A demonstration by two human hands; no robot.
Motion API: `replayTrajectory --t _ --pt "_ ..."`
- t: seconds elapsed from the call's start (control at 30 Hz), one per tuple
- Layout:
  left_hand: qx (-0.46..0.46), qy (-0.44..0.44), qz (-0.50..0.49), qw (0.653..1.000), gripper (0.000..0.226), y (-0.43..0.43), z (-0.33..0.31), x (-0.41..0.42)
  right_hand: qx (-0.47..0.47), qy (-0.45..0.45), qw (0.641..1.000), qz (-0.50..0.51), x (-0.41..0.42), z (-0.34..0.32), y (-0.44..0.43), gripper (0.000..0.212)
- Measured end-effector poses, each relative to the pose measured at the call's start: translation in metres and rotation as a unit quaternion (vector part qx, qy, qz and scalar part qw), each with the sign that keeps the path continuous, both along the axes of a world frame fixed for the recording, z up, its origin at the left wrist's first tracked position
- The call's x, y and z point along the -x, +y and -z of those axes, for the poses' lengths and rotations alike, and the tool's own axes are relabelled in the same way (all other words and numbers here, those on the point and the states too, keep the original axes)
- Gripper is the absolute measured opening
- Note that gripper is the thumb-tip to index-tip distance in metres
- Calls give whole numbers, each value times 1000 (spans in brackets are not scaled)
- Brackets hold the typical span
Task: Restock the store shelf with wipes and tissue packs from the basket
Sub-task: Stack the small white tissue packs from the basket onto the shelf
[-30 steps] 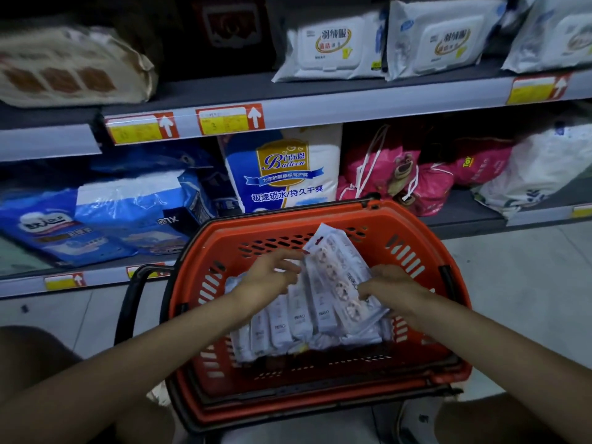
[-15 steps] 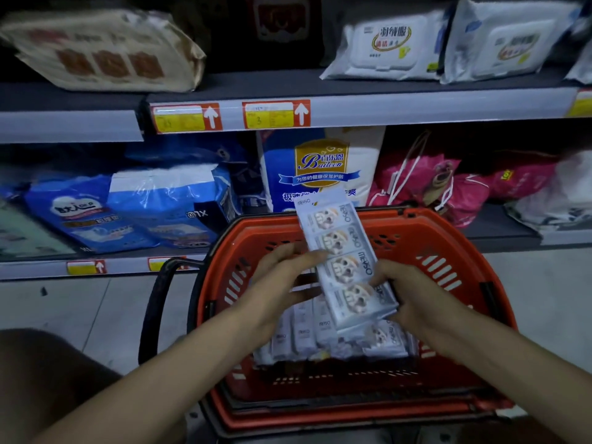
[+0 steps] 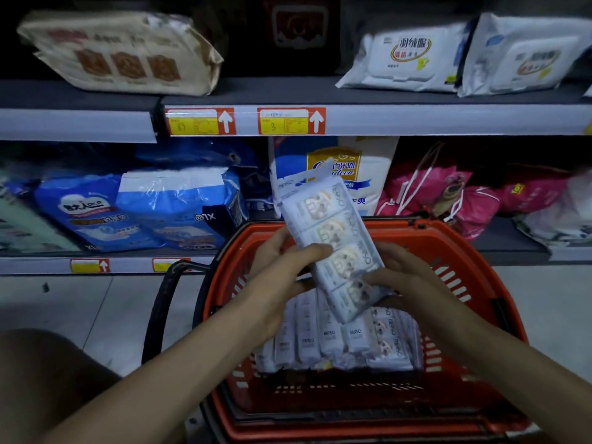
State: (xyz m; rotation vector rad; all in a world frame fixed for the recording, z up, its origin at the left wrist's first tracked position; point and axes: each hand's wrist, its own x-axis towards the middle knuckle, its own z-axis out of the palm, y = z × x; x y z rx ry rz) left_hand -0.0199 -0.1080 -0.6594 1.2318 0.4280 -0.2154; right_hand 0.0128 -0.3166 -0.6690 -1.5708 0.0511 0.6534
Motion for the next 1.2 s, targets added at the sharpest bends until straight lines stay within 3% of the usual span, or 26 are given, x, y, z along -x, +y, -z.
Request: replayTrajectory --t 0.2,0.4,0.53,0.63,0.73,0.87,0.97,1.0,1.03,1.1,1.2 --pt "81 -31 -49 995 36 -2 -2 -5 -25 14 999 40 -1 -3 -3 62" --pt "190 -33 -43 980 26 -4 -1 -7 -79 0 996 50 1 -13 -4 52" --pt "205 -23 -45 977 26 -4 -4 -8 -85 -8 993 83 1 -16 -5 47" --pt "124 -65 -34 990 28 -6 -10 -4 -46 -15 988 145 -3 -11 -10 47" --pt "-73 -177 -35 981 49 -12 -13 3 -43 59 990 116 -5 -17 -16 53" --pt "-277 -364 103 883 62 -14 -2 6 -162 147 975 29 -9 -38 -11 53" --pt "-425 -410 252 766 81 -8 0 7 -196 161 967 10 -7 -23 -11 35" --pt "-434 -399 287 755 89 -5 2 9 -191 165 967 31 -6 -17 -13 39" --pt "-421 -371 296 773 97 -3 3 12 -178 160 970 42 -5 -12 -15 43" --pt "-366 -303 238 847 98 -1 5 14 -115 101 987 52 -4 -11 -18 44" --pt "-262 -209 152 930 67 -5 0 13 -31 -29 994 106 3 -20 -18 41"
